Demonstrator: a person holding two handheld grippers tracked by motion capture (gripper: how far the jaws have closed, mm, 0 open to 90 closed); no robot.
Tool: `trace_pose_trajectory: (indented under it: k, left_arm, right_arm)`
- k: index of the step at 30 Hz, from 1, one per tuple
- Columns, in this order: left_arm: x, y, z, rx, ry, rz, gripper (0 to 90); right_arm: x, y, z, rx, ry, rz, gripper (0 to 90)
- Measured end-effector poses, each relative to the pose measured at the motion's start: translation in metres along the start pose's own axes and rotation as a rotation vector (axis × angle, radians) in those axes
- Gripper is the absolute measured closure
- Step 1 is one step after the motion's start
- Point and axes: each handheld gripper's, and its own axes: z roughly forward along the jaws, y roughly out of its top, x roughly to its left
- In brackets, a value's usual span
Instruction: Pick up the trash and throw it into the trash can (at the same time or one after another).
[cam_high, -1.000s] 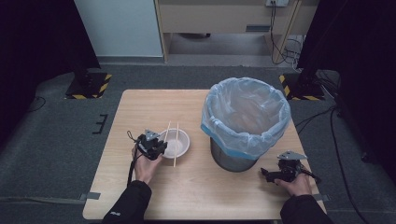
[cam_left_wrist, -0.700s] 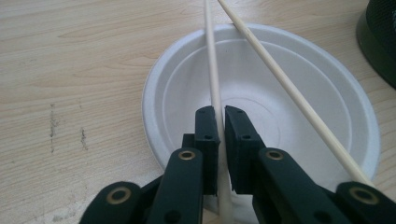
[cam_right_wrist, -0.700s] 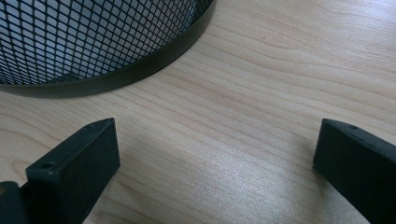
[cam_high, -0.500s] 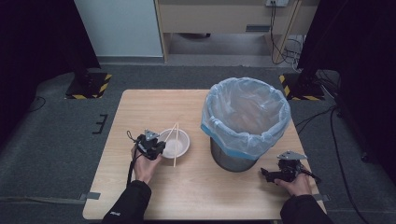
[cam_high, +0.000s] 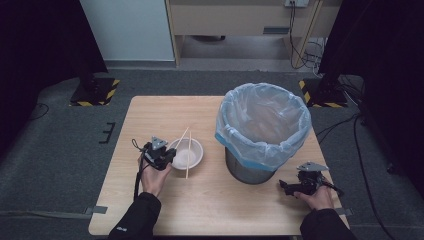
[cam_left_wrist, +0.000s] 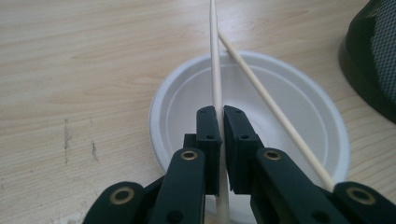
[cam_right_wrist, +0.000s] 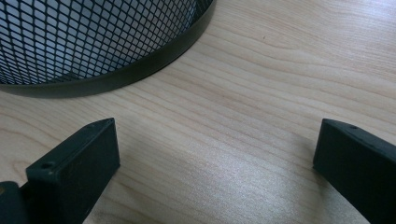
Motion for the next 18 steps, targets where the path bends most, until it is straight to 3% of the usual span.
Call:
trace_pose_trajectory:
  k: [18]
  left_arm:
    - [0.001, 0.026, -0.044, -0.183, -0.069, -0.039, 85.2]
  right_arm:
    - [0.0, 0.0, 0.0, 0.0, 0.0, 0.0, 0.7]
